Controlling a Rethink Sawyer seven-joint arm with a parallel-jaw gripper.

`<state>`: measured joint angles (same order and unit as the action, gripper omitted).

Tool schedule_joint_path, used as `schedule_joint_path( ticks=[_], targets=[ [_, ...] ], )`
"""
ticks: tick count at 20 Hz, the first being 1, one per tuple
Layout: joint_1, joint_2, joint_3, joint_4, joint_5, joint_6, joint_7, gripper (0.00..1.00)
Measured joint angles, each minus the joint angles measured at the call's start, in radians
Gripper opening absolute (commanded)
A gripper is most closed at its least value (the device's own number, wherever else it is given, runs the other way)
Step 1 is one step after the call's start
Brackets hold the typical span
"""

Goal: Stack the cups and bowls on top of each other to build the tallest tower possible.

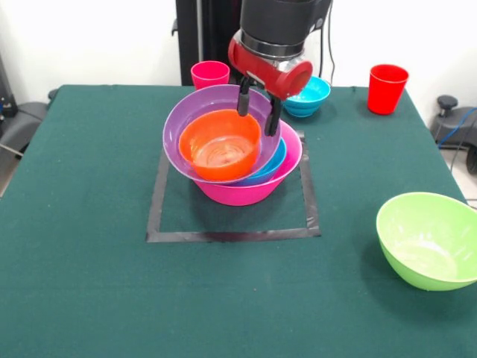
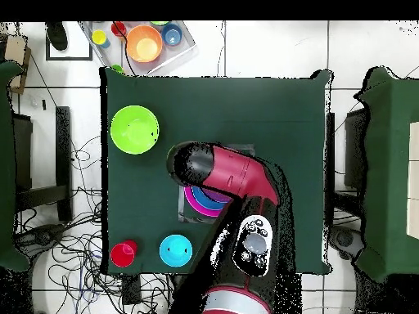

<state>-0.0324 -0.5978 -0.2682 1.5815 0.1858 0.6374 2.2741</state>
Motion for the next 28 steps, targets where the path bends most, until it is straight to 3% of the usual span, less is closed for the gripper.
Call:
schedule_joint_path(
  ticks=[2,9,13,20,28],
  targets=[
    [0.003,-0.002,-0.006,-0.015,0.0,0.044,0.0,1.0],
    [0.032,-0.023,-0.046,-0.18,0.01,0.384,0.024,1.0],
    [0.043,-0.023,-0.06,-0.265,0.038,0.466,0.063,1.0],
    [0.062,-0.019,-0.083,-0.366,0.124,0.458,0.193,1.0],
    [0.083,0.004,-0.098,-0.373,0.165,0.289,0.303,1.0]
  ],
)
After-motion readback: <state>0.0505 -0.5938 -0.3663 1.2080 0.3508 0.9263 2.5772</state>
